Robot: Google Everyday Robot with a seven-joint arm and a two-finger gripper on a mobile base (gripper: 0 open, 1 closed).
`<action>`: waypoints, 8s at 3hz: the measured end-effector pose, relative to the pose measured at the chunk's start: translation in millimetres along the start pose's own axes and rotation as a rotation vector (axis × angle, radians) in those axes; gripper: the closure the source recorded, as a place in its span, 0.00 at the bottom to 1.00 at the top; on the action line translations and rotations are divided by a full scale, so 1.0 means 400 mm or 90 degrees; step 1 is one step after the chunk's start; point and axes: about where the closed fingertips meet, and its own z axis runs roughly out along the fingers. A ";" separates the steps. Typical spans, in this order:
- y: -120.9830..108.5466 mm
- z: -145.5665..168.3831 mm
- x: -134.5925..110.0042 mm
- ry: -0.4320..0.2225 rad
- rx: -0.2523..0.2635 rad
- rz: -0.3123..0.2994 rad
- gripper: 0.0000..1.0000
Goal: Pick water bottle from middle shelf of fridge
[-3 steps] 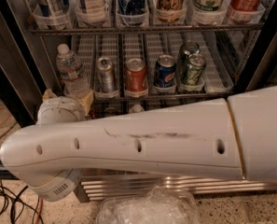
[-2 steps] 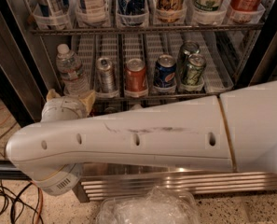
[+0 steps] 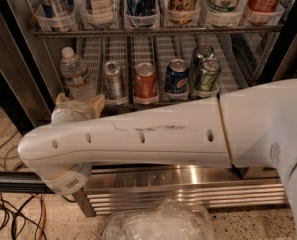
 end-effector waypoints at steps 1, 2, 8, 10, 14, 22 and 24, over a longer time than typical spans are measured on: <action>-0.008 0.035 -0.001 -0.004 0.006 0.002 0.27; -0.009 0.026 0.001 -0.004 0.006 0.002 0.28; -0.083 0.110 -0.081 -0.070 0.071 0.005 0.23; -0.099 0.130 -0.111 -0.090 0.084 0.007 0.43; -0.099 0.126 -0.119 -0.093 0.082 0.009 1.00; -0.089 -0.124 -0.250 -0.153 0.034 0.067 1.00; -0.060 -0.125 -0.244 -0.134 -0.003 0.064 1.00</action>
Offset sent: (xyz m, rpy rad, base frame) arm 0.0528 -0.0089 -0.0085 0.0034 -0.0356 -0.0486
